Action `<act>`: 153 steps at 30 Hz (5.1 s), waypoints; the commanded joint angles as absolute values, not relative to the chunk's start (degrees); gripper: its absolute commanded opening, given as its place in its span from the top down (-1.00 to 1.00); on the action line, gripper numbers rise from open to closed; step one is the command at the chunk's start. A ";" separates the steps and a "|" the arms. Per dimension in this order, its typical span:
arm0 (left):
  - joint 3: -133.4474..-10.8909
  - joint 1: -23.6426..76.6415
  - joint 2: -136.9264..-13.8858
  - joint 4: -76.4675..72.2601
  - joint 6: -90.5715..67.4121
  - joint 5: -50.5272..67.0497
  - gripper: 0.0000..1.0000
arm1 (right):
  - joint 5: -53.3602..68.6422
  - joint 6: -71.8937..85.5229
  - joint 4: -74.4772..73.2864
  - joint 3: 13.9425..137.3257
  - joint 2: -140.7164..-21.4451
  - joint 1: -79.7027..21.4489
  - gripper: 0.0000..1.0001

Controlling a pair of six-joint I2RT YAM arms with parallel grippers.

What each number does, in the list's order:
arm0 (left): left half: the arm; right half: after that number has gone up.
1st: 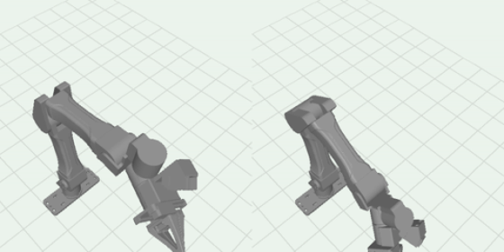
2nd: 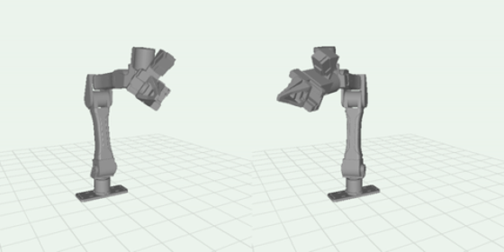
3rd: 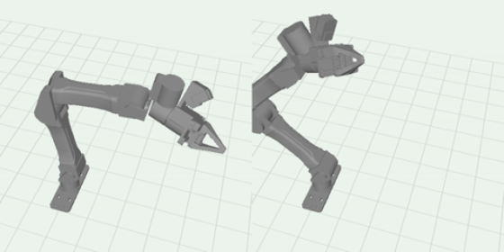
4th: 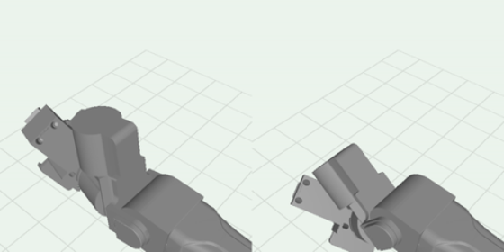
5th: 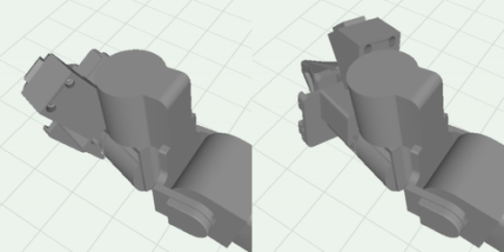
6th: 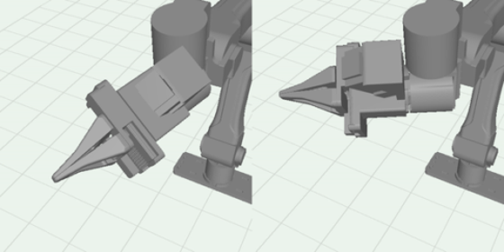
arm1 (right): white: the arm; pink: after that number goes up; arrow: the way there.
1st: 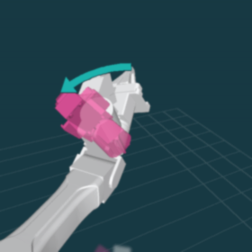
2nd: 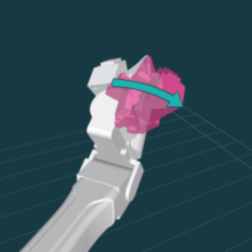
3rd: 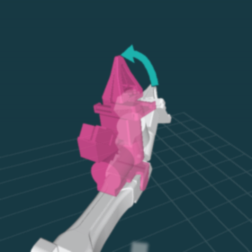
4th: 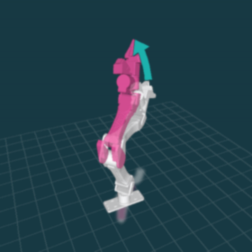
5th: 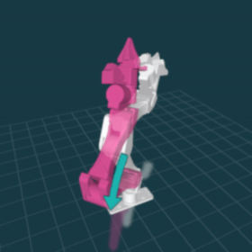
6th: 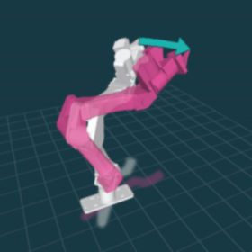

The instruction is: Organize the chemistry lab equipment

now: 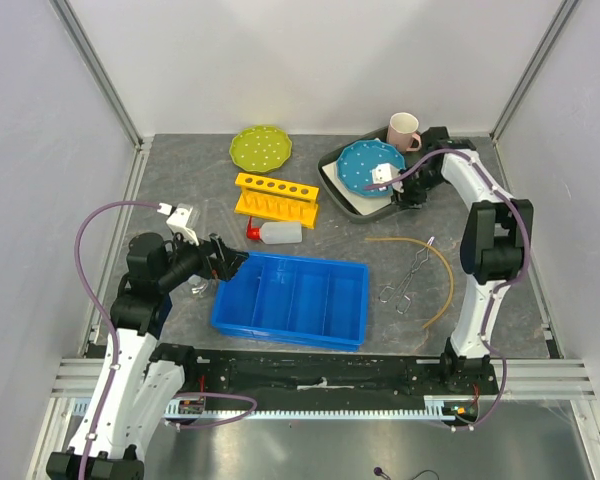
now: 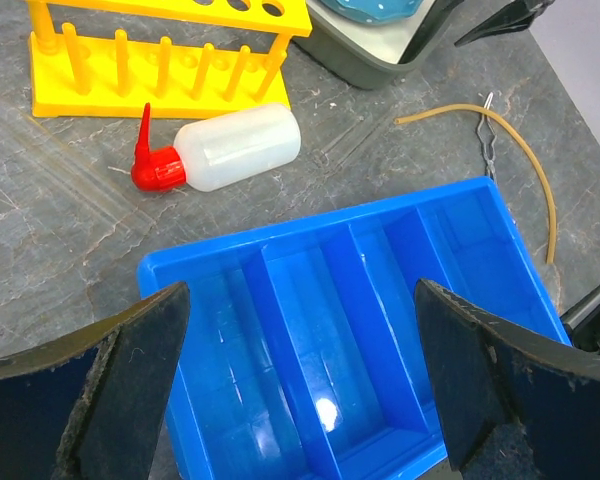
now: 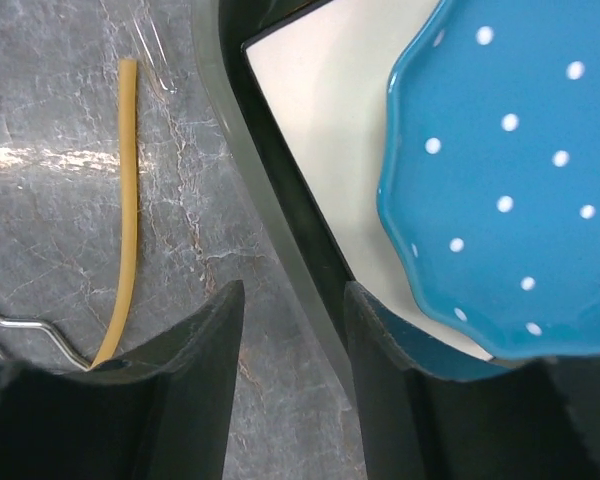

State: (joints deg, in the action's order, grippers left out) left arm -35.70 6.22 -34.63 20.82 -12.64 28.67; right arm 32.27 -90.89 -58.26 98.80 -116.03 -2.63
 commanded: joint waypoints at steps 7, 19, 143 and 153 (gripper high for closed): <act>-36.30 6.50 -35.42 18.63 -10.37 28.56 -1.00 | 28.13 -90.44 -57.31 102.57 -121.55 -2.99 0.05; -36.30 6.50 -35.33 18.54 -10.37 28.65 -1.00 | 27.25 -83.42 -53.35 102.39 -122.26 -2.99 0.39; -36.21 9.23 -33.13 18.54 -10.28 27.42 -0.99 | -17.58 27.69 -15.56 68.74 -108.90 -11.43 -0.61; -36.21 9.32 -32.52 18.54 -10.37 27.69 -0.99 | -14.34 28.12 -14.33 65.13 -105.56 -8.09 -0.35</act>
